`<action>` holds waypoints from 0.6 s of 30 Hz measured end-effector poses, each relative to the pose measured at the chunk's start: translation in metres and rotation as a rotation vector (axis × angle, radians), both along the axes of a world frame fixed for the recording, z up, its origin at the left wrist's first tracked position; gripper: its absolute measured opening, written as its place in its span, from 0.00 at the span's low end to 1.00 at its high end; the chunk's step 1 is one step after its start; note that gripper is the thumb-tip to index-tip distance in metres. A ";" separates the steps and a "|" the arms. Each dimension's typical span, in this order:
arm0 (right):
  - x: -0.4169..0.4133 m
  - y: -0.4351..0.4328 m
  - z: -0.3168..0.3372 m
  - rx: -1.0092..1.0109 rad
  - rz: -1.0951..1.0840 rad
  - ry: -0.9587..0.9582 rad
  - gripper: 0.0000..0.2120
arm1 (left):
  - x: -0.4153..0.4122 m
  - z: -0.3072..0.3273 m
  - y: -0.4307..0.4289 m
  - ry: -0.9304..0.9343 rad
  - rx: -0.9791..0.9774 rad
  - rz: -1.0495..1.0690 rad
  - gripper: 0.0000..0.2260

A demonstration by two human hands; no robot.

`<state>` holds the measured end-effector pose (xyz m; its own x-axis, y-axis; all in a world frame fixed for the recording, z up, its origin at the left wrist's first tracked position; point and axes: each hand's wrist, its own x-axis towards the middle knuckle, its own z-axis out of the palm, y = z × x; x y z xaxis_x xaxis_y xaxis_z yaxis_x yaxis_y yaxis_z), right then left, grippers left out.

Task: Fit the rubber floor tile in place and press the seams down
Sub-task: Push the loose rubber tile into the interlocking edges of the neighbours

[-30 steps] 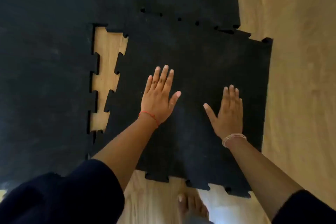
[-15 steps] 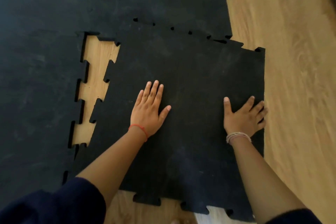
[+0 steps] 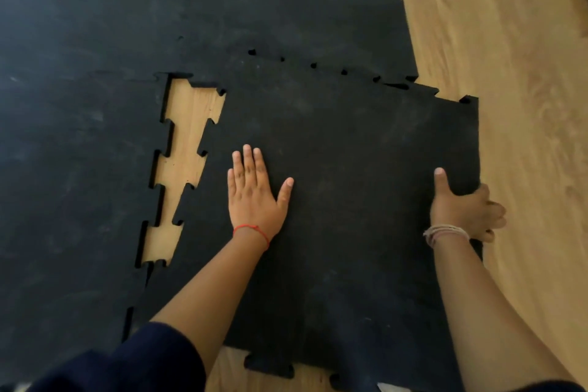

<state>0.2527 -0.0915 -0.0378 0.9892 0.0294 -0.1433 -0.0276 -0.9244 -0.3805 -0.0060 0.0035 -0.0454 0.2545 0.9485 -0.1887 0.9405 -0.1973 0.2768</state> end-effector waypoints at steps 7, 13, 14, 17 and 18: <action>-0.009 -0.006 -0.006 -0.079 0.121 -0.037 0.36 | -0.006 0.001 0.000 -0.017 -0.012 -0.012 0.33; -0.028 0.044 0.005 -0.103 0.572 -0.171 0.35 | -0.020 0.001 0.025 -0.009 -0.001 0.041 0.34; -0.034 0.066 0.008 -0.081 0.767 -0.161 0.34 | -0.023 0.000 0.031 -0.001 0.003 0.032 0.34; -0.046 0.145 0.010 -0.103 1.124 -0.059 0.36 | -0.027 -0.001 0.033 0.012 0.003 0.007 0.35; -0.047 0.172 0.011 -0.123 1.170 -0.048 0.37 | -0.028 -0.001 0.032 0.015 0.006 0.004 0.36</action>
